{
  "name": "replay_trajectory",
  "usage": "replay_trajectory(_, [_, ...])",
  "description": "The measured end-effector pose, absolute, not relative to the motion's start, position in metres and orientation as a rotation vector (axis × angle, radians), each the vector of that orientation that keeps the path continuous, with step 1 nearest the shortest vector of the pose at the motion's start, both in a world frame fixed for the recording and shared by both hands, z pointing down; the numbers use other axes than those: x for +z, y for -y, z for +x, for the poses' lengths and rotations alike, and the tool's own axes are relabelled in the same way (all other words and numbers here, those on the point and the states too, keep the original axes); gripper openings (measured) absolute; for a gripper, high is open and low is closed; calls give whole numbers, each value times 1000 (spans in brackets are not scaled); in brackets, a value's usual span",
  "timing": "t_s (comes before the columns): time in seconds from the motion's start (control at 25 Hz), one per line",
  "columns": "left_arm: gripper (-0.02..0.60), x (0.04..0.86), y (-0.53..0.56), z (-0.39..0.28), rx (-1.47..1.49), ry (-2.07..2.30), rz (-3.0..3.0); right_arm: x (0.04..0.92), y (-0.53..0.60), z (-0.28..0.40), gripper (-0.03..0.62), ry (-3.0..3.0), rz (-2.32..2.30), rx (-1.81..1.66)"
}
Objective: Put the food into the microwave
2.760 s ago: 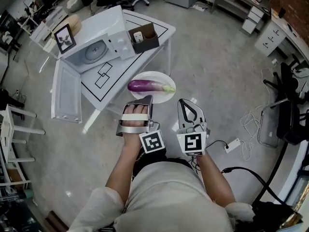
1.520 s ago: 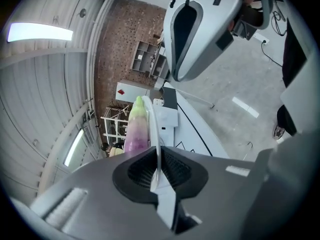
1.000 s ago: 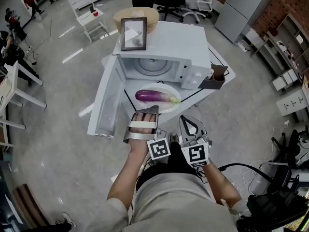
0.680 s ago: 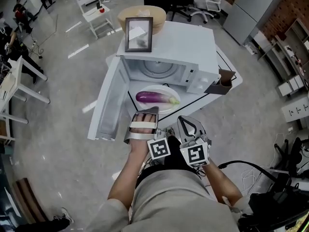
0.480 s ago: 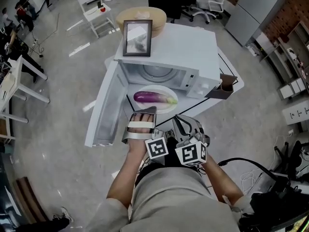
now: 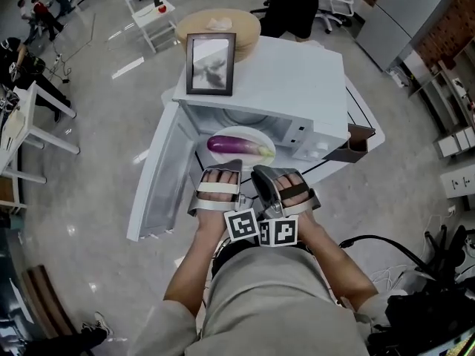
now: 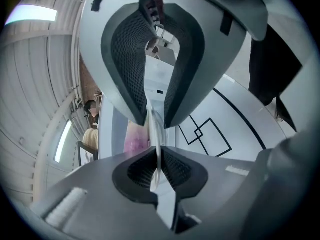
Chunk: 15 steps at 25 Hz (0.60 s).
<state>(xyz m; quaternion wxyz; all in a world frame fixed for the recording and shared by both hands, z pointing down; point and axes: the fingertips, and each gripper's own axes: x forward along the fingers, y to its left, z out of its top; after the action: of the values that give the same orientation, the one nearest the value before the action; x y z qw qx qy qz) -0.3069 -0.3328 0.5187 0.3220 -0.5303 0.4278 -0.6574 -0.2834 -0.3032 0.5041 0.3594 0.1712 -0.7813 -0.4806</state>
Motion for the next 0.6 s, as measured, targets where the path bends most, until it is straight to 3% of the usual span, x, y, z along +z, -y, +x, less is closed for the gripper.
replay_trajectory(0.24, [35,533,341,-307,-1722,-1070,-1393,535,319,-296,87,1854,394,-1390])
replay_trajectory(0.32, [35,538,344,-305,-1717,-1053,-1388,538,322,-298,41,1837,393,-1426])
replay_trajectory(0.6, [52,545,350,-311,-1653,-1123,-1399,543,333,-300,34,1888,402,-1376])
